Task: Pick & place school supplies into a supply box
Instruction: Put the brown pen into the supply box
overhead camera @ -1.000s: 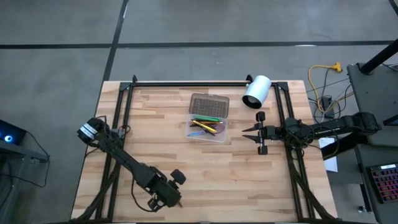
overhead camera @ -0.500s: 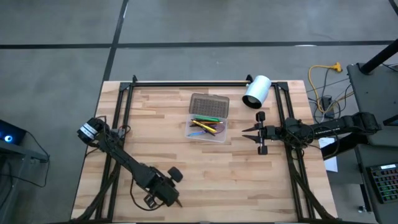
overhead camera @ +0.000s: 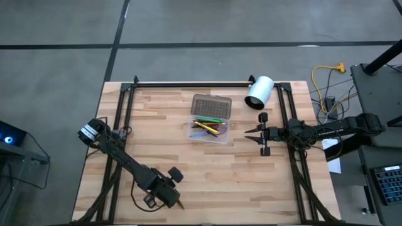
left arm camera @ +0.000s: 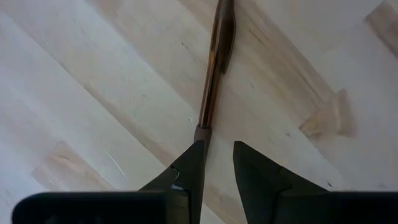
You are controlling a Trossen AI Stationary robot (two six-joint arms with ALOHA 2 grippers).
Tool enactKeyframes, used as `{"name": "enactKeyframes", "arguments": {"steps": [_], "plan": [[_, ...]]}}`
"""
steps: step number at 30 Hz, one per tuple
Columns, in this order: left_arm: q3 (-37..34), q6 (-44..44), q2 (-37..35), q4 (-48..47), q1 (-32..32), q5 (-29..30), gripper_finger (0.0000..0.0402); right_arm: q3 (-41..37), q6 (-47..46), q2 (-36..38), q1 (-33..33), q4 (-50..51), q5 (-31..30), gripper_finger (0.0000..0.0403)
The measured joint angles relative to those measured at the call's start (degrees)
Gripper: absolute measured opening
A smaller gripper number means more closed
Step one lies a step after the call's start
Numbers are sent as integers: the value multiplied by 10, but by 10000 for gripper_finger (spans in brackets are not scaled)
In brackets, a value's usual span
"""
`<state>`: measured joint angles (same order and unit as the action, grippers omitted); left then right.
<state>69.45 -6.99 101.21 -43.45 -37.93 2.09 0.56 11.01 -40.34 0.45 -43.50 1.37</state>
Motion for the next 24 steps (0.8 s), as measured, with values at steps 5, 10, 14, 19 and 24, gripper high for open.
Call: {"name": "enactKeyframes", "arguments": {"steps": [5,10,14,19,24], "plan": [[0,0,0,-11,0,2,82,0,0,0,0,0,0,73],[0,0,0,-16,0,16,113,0,1,0,0,0,0,73],[0,0,0,-33,0,32,124,0,1,0,0,0,0,73],[0,0,0,-37,0,40,125,0,1,0,0,0,0,73],[0,0,9,-39,0,41,125,0,1,0,0,0,0,73]]}}
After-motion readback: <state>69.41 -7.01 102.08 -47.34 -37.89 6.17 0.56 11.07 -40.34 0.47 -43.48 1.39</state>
